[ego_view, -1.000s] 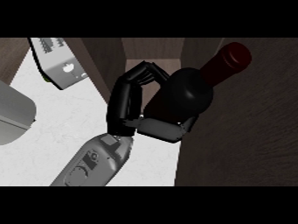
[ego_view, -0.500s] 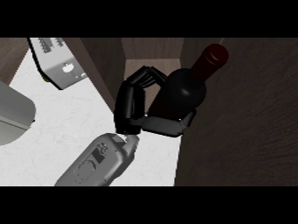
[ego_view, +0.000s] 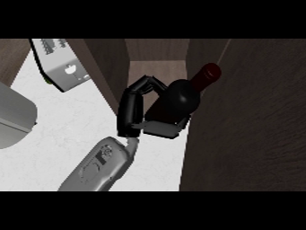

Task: Pick up the wine, place it into the cabinet and close the cabinet

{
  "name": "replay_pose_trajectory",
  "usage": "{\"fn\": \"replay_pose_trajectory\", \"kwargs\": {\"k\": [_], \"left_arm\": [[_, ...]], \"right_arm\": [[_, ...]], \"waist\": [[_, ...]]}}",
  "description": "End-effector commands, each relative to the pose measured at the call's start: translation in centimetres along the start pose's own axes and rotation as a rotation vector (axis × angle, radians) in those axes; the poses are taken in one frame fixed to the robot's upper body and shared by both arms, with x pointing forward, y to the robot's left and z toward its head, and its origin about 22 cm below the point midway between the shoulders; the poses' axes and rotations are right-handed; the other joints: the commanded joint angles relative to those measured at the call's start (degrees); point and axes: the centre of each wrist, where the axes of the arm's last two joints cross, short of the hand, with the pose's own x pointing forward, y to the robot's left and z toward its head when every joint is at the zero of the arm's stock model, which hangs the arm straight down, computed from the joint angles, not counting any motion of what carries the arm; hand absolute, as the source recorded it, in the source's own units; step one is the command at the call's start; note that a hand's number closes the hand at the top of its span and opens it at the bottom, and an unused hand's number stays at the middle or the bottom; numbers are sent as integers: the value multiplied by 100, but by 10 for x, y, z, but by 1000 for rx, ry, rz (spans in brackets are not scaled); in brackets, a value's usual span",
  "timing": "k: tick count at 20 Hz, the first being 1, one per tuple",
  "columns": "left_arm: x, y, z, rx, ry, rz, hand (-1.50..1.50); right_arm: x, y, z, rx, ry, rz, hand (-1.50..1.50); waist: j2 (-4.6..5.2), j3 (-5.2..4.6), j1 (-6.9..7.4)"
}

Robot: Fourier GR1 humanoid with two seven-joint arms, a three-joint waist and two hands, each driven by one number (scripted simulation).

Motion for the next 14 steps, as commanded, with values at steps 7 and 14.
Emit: {"fn": "replay_pose_trajectory", "kwargs": {"k": [7, 14], "left_arm": [[-31, 17, -17, 56, -41, -46, 150], [-24, 29, -41, 104, -40, -8, 150]], "right_arm": [[24, 4, 24, 24, -53, -28, -150], [30, -6, 15, 14, -51, -9, -150]], "waist": [[6, -2, -32], [6, -3, -1]]}}
